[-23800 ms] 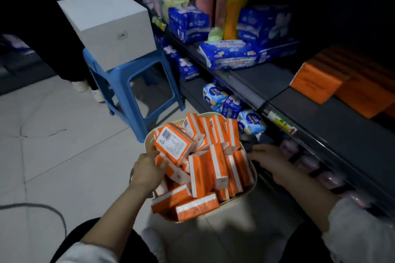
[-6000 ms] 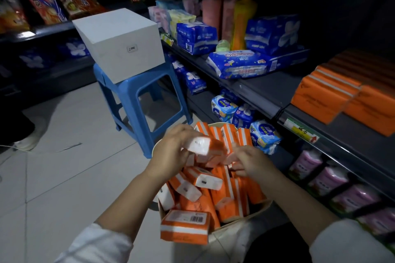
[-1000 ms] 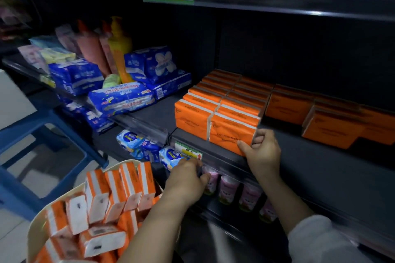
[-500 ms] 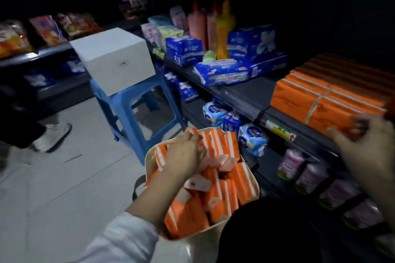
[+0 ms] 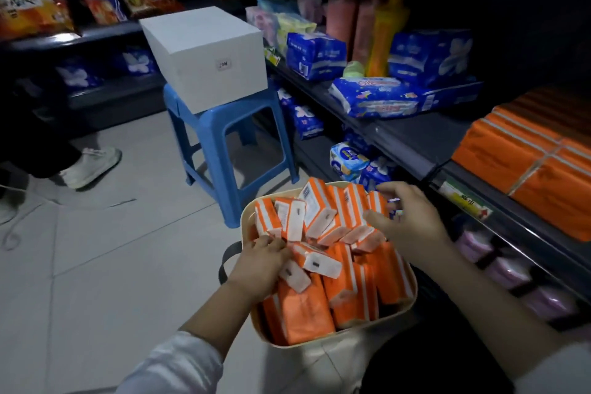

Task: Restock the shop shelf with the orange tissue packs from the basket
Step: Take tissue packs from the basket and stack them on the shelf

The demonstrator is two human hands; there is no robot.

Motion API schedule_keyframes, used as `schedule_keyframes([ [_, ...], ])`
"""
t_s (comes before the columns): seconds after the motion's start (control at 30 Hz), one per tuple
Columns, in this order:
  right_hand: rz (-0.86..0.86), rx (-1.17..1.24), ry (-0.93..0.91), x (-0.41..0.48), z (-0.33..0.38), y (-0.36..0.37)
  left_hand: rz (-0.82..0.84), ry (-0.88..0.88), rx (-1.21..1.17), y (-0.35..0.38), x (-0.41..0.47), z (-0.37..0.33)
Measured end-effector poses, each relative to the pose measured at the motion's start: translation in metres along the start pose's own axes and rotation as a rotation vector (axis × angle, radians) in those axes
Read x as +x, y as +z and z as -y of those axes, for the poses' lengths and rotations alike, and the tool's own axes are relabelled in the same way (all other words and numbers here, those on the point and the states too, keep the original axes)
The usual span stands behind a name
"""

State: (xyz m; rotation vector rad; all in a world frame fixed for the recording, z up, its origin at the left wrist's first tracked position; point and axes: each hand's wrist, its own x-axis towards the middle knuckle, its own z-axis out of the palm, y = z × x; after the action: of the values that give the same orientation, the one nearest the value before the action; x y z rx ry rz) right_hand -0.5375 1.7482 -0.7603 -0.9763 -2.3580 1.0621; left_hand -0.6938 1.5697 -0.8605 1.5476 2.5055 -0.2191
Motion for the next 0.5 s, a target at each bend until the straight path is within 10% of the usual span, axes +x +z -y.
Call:
schedule_keyframes([
  [0.33,0.431,0.103,0.022,-0.012,0.008,0.039,-0.177,0.003,-1.192,-0.082,-0.003,0.023],
  [0.5,0.34,0.223,0.116,-0.012,0.006,0.039,-0.117,-0.039,-1.421,-0.075,-0.005,0.02],
])
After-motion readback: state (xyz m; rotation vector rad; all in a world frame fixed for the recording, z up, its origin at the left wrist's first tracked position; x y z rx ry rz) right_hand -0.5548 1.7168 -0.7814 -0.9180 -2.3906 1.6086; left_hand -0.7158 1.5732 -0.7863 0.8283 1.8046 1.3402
